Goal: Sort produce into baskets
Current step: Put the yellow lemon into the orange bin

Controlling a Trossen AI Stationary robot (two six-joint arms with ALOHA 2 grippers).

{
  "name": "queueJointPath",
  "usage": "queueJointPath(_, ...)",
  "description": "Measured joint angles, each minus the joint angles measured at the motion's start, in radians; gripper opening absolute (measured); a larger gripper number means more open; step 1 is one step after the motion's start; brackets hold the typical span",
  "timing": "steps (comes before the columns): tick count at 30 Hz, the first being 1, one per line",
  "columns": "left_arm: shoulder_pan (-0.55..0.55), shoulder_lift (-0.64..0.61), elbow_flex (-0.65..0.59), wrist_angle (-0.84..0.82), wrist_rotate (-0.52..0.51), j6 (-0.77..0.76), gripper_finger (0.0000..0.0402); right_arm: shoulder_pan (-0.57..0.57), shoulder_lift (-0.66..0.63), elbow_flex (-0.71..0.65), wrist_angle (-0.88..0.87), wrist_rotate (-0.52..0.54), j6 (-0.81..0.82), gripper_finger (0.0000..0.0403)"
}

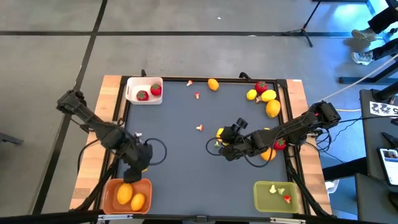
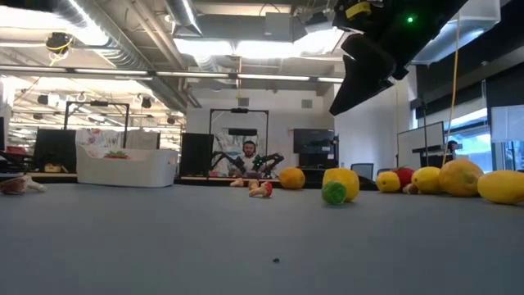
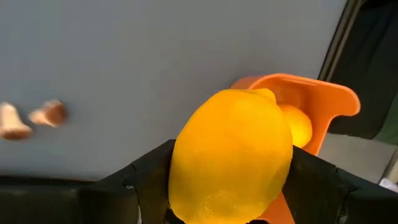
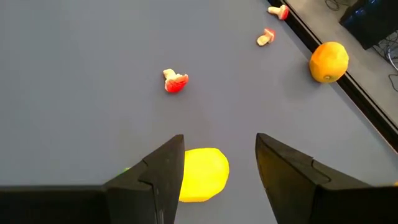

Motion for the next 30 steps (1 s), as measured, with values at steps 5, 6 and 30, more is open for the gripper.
queueJointPath(5, -0.099, 0.001, -0.085, 0.153, -0.002, -0.139, 0.0251, 0.0, 0.0, 0.0, -0.001, -0.007, -0.001, 0.0198)
queueJointPath(6, -0.115, 0.001, -0.1, 0.194, -0.002, -0.154, 0.0251, 0.0, 0.0, 0.0, -0.001, -0.008, -0.001, 0.0198)
queueJointPath(30, -0.183, 0.002, -0.248, 0.468, -0.022, -0.247, 0.0251, 0.0, 0.0, 0.0, -0.001, -0.011, -0.002, 0.0198)
